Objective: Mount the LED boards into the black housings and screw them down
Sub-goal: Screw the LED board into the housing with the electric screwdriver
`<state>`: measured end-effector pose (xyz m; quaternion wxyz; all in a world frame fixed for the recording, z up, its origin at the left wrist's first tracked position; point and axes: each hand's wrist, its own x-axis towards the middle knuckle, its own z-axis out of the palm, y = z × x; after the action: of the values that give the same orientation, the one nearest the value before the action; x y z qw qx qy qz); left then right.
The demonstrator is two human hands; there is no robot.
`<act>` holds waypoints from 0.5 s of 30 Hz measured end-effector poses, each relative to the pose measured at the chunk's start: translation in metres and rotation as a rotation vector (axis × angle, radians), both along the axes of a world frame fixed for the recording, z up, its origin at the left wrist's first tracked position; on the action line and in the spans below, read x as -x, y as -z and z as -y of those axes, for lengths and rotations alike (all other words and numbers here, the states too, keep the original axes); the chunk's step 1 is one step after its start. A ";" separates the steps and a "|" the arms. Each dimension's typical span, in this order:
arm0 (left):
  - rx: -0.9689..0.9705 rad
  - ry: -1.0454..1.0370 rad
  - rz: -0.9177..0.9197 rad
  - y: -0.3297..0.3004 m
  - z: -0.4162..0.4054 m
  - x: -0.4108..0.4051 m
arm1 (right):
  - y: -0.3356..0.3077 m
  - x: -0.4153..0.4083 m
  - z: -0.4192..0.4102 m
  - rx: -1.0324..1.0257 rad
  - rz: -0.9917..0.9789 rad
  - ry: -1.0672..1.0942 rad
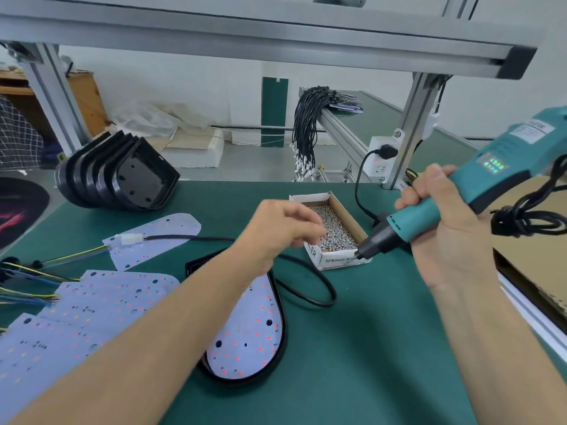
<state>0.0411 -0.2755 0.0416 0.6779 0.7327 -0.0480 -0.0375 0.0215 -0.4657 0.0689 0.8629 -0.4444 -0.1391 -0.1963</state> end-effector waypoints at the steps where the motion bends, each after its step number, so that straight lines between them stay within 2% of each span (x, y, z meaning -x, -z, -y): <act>1: 0.074 -0.005 -0.030 0.000 -0.012 0.012 | -0.002 0.002 -0.006 -0.018 0.001 -0.029; 9: 0.616 -0.095 -0.257 0.016 -0.063 0.092 | -0.019 0.024 -0.066 -0.150 0.046 -0.288; 11: 0.693 -0.124 -0.290 0.021 -0.066 0.102 | -0.020 0.030 -0.079 -0.163 0.044 -0.319; 15: 0.721 -0.153 -0.308 0.026 -0.067 0.113 | -0.017 0.037 -0.095 -0.150 0.041 -0.316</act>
<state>-0.0723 -0.2085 0.0159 0.8917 0.4349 0.0988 -0.0769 -0.0151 -0.3702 0.0855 0.9108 -0.3473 -0.2097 -0.0769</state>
